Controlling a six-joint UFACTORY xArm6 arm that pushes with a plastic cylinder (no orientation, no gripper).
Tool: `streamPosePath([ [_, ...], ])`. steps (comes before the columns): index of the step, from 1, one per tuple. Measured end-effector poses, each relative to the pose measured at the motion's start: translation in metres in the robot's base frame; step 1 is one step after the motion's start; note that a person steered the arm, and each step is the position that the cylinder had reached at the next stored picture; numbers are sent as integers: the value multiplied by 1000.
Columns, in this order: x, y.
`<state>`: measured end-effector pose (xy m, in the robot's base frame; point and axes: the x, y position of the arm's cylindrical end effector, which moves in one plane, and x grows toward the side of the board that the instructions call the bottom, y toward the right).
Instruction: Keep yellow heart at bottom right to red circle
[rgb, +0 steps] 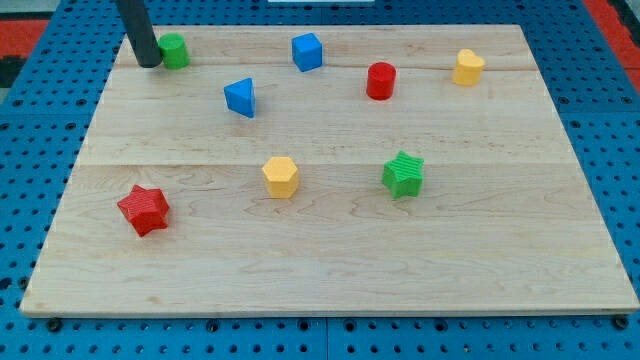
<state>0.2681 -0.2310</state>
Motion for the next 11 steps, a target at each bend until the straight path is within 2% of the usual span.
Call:
streamPosePath([
  [1, 8, 2],
  [2, 58, 12],
  [4, 78, 73],
  [5, 119, 79],
  [6, 146, 158],
  [8, 91, 417],
  [9, 43, 539],
  [10, -29, 565],
  [11, -45, 511],
])
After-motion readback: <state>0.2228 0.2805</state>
